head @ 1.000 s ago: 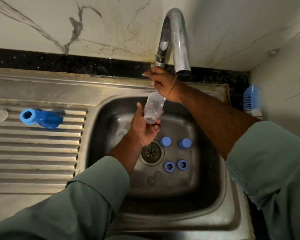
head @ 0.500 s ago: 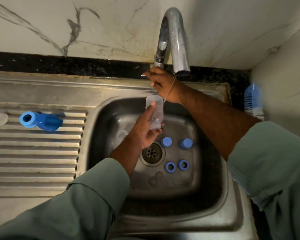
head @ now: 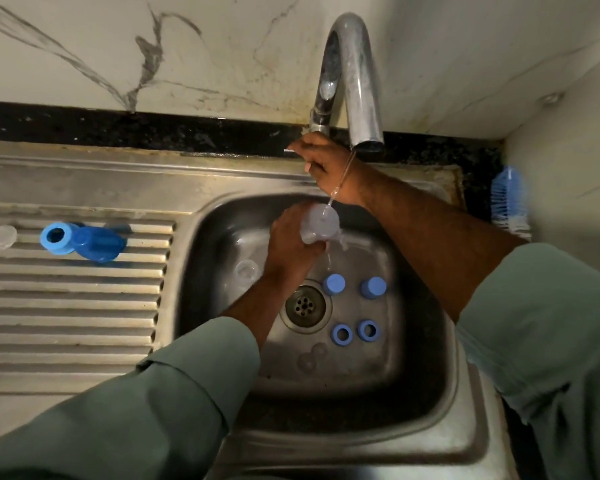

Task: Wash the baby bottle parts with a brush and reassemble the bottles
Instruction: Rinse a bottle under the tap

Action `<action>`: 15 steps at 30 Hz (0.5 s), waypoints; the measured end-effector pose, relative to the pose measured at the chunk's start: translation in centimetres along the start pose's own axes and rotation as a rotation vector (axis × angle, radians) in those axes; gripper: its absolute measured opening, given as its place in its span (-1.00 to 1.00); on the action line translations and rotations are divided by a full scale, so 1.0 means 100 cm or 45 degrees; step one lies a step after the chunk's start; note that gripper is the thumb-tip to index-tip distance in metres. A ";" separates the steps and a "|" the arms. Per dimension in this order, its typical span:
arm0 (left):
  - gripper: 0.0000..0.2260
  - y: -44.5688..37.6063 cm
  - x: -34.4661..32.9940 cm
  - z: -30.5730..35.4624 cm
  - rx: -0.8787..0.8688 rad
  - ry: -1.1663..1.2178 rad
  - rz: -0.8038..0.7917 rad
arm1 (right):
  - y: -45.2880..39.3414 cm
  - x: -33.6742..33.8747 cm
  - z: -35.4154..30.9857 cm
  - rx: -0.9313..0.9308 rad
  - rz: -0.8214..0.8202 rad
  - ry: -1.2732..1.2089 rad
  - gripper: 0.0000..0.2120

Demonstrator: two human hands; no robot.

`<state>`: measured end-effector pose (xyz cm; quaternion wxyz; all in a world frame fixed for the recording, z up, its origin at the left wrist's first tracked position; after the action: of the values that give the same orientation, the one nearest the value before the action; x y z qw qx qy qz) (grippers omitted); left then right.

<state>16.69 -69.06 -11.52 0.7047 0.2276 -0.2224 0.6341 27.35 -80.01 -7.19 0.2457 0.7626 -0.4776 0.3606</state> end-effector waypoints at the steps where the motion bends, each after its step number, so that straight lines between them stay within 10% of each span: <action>1: -0.46 0.000 0.000 -0.002 0.116 0.192 0.013 | 0.000 0.001 -0.001 0.002 -0.007 0.001 -0.58; 5: -0.52 0.003 -0.001 -0.005 0.733 1.061 -0.105 | 0.000 0.000 0.001 0.015 -0.020 0.037 -0.57; 15: -0.71 0.017 -0.018 -0.014 1.394 1.533 -0.113 | 0.000 0.000 0.000 0.013 -0.055 0.160 -0.57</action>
<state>14.89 -69.49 -13.64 0.5167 0.1686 0.5453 0.6381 27.34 -80.01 -7.22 0.2791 0.7499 -0.4428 0.4046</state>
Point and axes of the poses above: each hand's wrist, its own y-axis away from the middle knuckle, its own x-axis out of the back of the hand, z = x × y, the point moved 3 cm from there along -y, towards the middle knuckle, and after that the axes turned 8 degrees about -y, right-handed, at the moved point
